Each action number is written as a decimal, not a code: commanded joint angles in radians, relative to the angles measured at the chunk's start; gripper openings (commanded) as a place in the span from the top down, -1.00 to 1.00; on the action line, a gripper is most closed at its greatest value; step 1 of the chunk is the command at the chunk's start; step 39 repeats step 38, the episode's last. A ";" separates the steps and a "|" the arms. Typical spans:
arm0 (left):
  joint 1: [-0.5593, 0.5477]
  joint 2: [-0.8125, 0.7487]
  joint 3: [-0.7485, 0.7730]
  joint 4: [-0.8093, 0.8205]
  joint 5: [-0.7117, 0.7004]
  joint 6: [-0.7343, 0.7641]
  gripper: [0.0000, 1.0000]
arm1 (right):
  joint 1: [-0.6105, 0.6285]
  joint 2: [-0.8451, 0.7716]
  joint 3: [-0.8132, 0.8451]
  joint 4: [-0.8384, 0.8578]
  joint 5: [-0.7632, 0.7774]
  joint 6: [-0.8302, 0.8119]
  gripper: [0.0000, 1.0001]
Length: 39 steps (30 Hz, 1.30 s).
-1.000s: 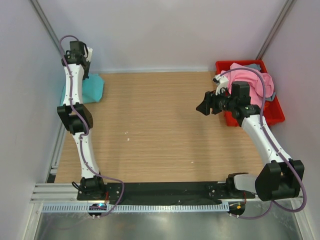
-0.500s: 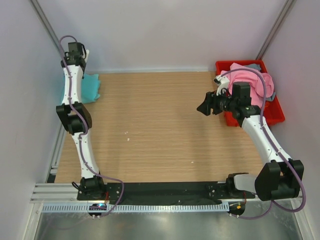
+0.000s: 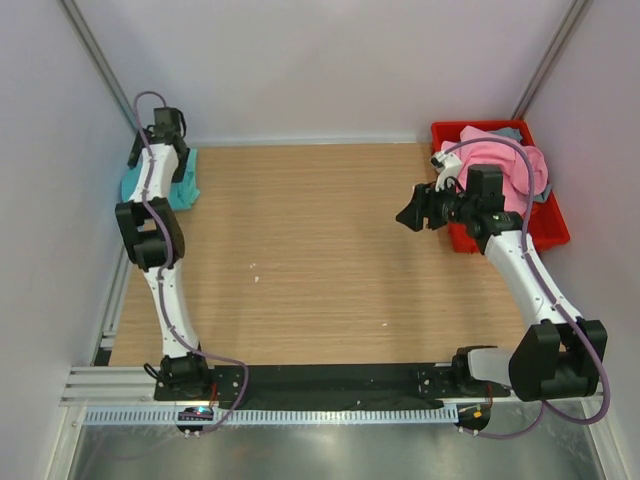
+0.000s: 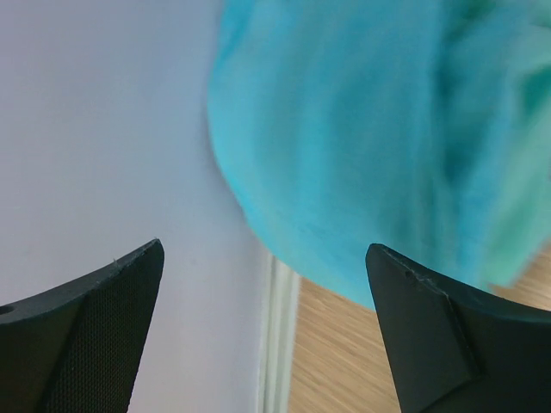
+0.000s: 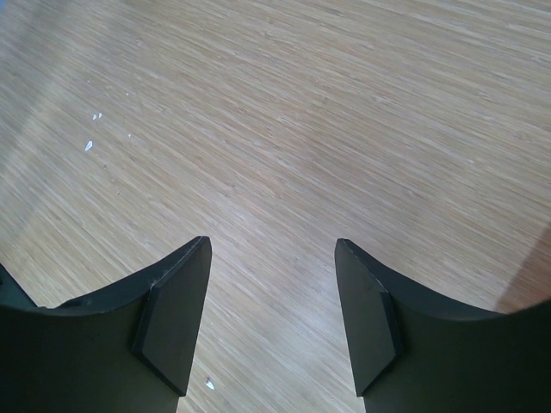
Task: Fold and stack the t-shirts
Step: Neatly place the folded tshirt to the corner
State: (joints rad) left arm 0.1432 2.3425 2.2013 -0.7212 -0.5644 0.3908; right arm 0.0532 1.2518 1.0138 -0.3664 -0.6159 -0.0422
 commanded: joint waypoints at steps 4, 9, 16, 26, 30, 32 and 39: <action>-0.197 -0.228 -0.133 0.045 0.035 -0.116 -0.99 | -0.016 -0.048 -0.009 0.057 0.014 0.010 -0.37; -0.283 -0.411 -0.270 -0.010 0.306 -0.359 -0.99 | -0.024 -0.089 -0.003 0.061 0.128 -0.007 -0.68; -0.281 -0.644 -0.584 0.139 0.848 -0.572 -0.99 | -0.032 -0.239 -0.093 0.155 0.441 0.100 -0.99; -0.313 -0.931 -0.709 0.189 1.168 -0.604 -0.99 | -0.032 -0.276 -0.090 -0.023 0.769 0.108 -1.00; -0.314 -0.979 -0.559 0.029 1.258 -0.491 -0.99 | -0.032 -0.308 -0.074 -0.051 0.763 0.122 -0.99; -0.314 -0.988 -0.409 -0.071 1.249 -0.408 -0.99 | -0.030 -0.319 -0.046 -0.063 0.762 0.127 -0.99; -0.314 -1.106 -0.738 0.079 1.600 -0.416 -0.99 | -0.030 -0.344 0.005 -0.081 0.751 0.171 -0.99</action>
